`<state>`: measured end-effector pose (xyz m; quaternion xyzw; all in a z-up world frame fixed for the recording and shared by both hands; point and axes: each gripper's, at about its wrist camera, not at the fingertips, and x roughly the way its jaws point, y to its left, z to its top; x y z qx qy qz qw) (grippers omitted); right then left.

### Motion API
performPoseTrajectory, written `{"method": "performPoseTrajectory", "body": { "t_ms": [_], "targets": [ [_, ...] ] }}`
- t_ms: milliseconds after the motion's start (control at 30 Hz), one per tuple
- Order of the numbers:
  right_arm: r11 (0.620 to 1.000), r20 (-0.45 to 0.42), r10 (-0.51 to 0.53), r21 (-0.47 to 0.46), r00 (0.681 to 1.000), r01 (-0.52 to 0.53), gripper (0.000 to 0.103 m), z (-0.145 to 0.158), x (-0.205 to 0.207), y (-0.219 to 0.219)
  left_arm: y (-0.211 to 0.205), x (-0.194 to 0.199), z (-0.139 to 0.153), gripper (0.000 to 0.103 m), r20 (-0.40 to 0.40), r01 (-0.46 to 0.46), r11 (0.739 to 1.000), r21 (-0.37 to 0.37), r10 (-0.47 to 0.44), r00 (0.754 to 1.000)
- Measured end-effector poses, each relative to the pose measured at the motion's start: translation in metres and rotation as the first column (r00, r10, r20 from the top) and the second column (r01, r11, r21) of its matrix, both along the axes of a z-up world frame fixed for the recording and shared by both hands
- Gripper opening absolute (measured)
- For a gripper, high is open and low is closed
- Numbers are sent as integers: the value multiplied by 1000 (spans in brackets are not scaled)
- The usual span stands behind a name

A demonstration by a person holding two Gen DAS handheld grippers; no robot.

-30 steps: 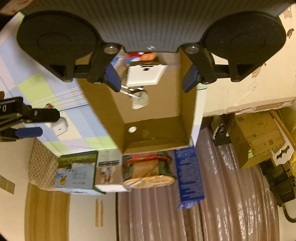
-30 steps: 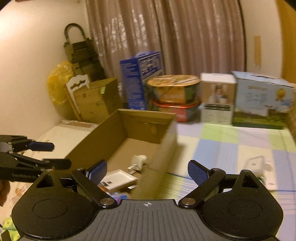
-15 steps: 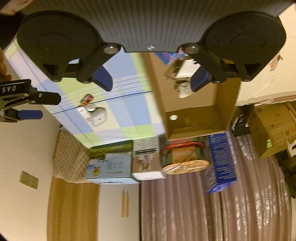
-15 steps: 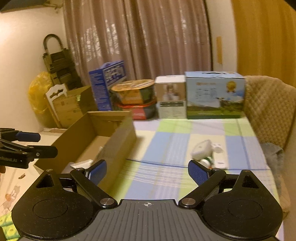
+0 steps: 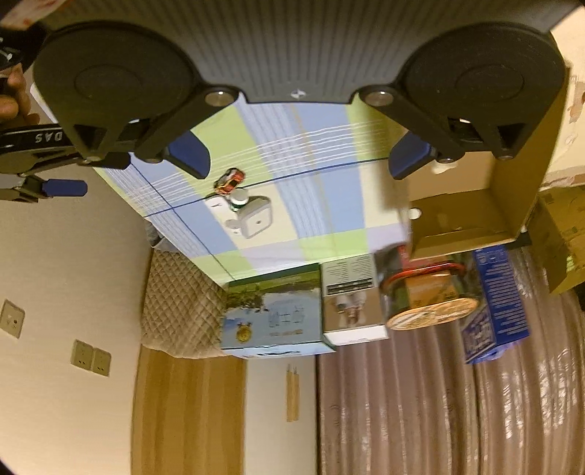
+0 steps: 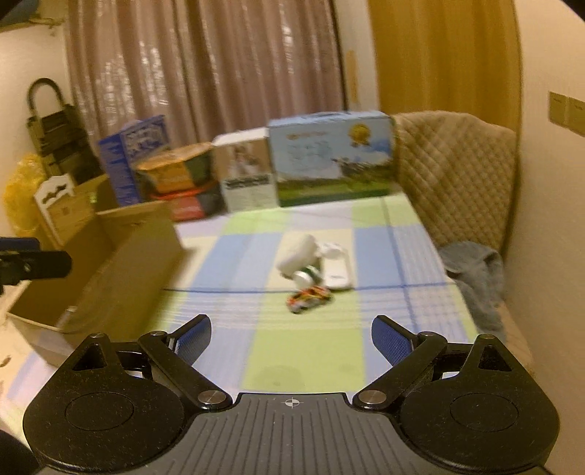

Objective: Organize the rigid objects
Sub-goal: 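Move both tools back from the box over the remaining table items, then reach the left tool to the toy car while the right tool reaches the white remote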

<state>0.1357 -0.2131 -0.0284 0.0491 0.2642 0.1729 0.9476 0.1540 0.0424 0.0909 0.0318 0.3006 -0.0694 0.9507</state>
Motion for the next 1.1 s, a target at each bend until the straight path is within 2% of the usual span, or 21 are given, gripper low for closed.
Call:
{"method": "performPoseTrajectory", "body": {
  "t_ms": [100,167,267,433,600,667,833,933,1100],
  "targets": [
    [1000,-7,-13,-8,1000,13,92,-17,8,-12,-23,10,-13,102,19,29,999,36,-30,999],
    [1000,-14,-21,-15,1000,21,92,-29,15,-17,-33,20,-25,102,21,57,998,24,-57,998],
    [999,-40,-35,-4,999,35,92,-46,29,-28,-40,41,-50,102,-9,70,998,-3,-70,998],
    [999,-68,-47,0,997,47,92,-66,56,-44,-50,71,-87,102,-62,120,993,17,-119,991],
    [998,-88,-52,16,995,54,91,-73,88,-47,-57,108,-117,99,-98,179,984,14,-177,979],
    [999,-89,-46,18,995,48,88,-75,102,-45,-60,123,-129,93,-112,195,981,14,-192,975],
    [999,-110,-34,23,993,37,72,-81,135,-37,-73,150,-154,77,-135,253,967,29,-247,960],
    [999,-125,-23,36,992,28,63,-85,151,-33,-79,164,-164,72,-139,280,960,16,-275,951],
    [1000,-136,-32,-5,990,31,53,-93,171,-24,-88,185,-175,63,-140,308,951,20,-302,943]
  ]
}}
